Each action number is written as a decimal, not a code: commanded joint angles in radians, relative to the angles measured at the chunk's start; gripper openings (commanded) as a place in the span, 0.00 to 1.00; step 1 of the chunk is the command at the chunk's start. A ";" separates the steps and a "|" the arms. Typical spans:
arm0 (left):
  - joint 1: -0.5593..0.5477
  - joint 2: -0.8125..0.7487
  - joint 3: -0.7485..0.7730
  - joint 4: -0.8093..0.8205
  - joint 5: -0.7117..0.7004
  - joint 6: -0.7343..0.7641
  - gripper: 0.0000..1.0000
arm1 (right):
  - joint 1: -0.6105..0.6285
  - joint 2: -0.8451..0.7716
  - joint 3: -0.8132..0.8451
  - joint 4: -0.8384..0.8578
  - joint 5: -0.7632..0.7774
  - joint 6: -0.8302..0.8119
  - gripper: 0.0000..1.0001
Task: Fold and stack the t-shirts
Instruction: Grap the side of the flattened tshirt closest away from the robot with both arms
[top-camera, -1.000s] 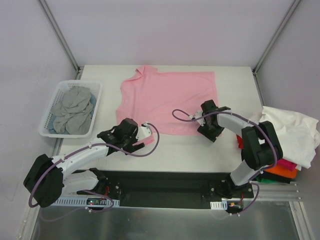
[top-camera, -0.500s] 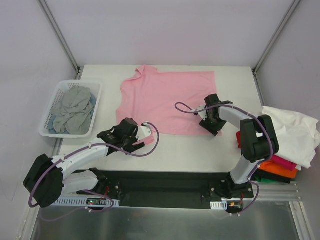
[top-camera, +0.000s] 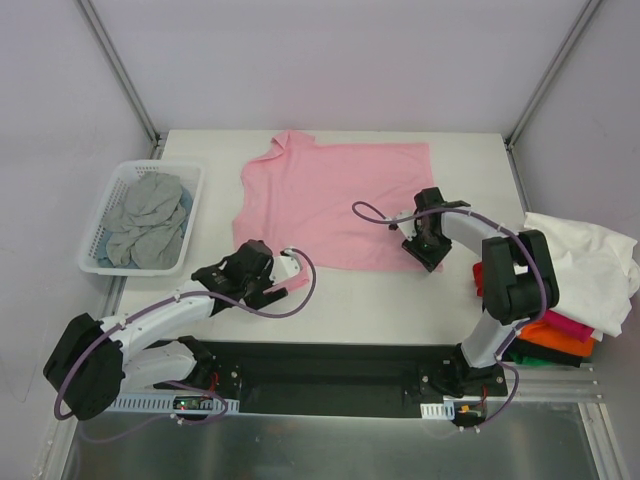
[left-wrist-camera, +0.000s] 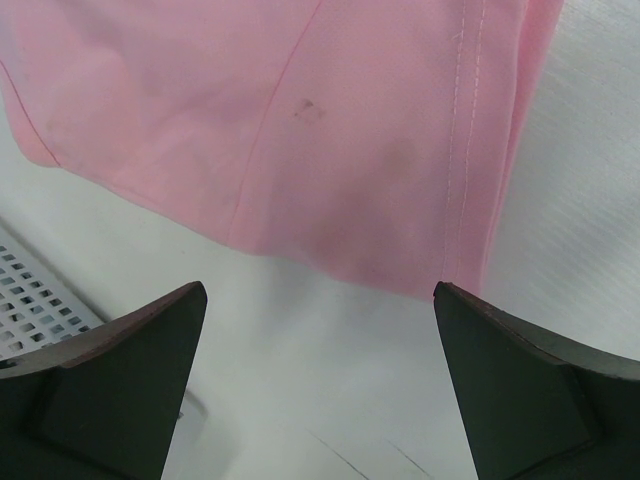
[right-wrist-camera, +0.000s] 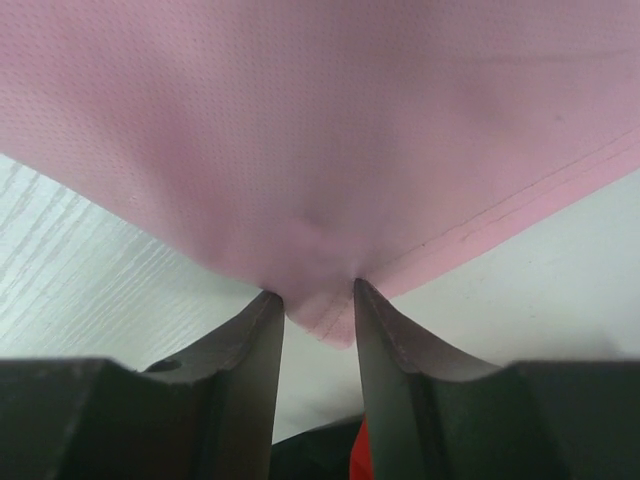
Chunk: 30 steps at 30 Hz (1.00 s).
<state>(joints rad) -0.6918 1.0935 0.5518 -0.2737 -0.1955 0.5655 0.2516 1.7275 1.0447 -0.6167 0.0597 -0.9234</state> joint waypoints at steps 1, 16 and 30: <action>0.011 -0.041 -0.024 0.002 -0.021 -0.007 0.98 | -0.020 0.021 0.017 -0.047 -0.113 -0.006 0.33; 0.018 0.108 0.049 0.001 0.103 -0.053 0.98 | -0.037 0.011 0.054 -0.094 -0.116 -0.008 0.11; 0.018 -0.001 0.005 -0.045 0.162 -0.095 0.98 | -0.046 0.027 0.058 -0.094 -0.124 -0.005 0.10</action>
<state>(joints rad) -0.6849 1.1309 0.5735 -0.2810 -0.0742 0.4988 0.2127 1.7424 1.0779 -0.6704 -0.0341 -0.9279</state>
